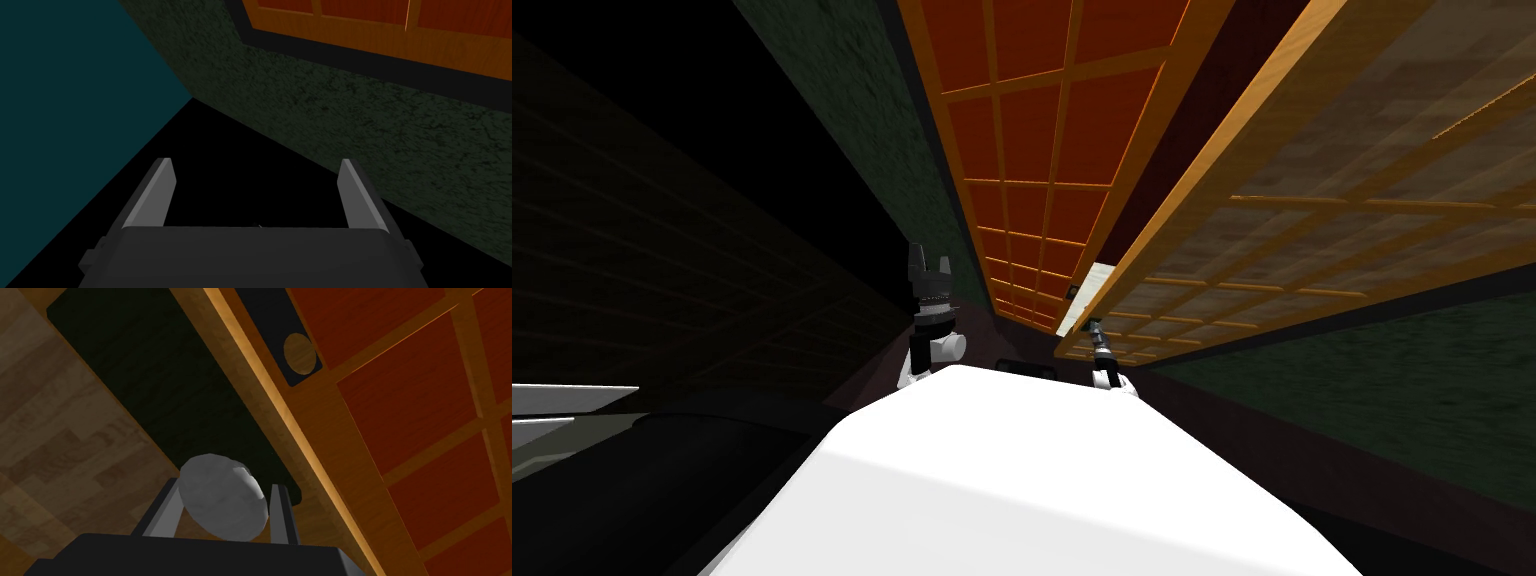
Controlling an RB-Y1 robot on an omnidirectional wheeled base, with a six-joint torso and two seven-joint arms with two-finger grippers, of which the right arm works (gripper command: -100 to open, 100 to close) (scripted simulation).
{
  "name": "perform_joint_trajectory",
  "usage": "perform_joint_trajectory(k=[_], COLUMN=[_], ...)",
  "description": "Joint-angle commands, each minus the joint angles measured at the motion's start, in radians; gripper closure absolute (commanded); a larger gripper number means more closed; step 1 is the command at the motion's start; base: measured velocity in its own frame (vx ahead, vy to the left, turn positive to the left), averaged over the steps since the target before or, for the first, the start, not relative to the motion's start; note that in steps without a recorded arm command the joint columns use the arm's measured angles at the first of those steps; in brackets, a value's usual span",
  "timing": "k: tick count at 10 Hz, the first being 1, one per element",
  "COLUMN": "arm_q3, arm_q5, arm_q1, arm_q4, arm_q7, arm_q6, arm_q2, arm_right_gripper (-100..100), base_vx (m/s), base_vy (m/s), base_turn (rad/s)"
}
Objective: Pull the door open
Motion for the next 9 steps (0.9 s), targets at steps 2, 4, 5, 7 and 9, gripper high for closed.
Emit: perform_joint_trajectory(k=[2,4,5,7,9], arm_q3=[0.018,0.026,0.026,0.042,0.050], arm_q5=[-0.034,-0.050,-0.050,-0.085,-0.103], arm_q1=[0.002,0.002,0.002,0.002,0.002], arm_q4=[-0.002,-0.002,-0.002,-0.003,-0.004], arm_q7=[-0.074,-0.125,-0.130,-0.196,-0.247], arm_q6=[0.000,0.000,0.000,0.000,0.000], arm_q2=[0.002,0.001,0.001,-0.001,-0.002], arm_right_gripper=[100,100,100,100,100], base_vx=[-0.051,-0.043,-0.031,-0.051,-0.051], base_vy=[-0.026,-0.023,-0.018,-0.030,-0.024], base_turn=[0.073,0.055,0.025,0.095,0.048])
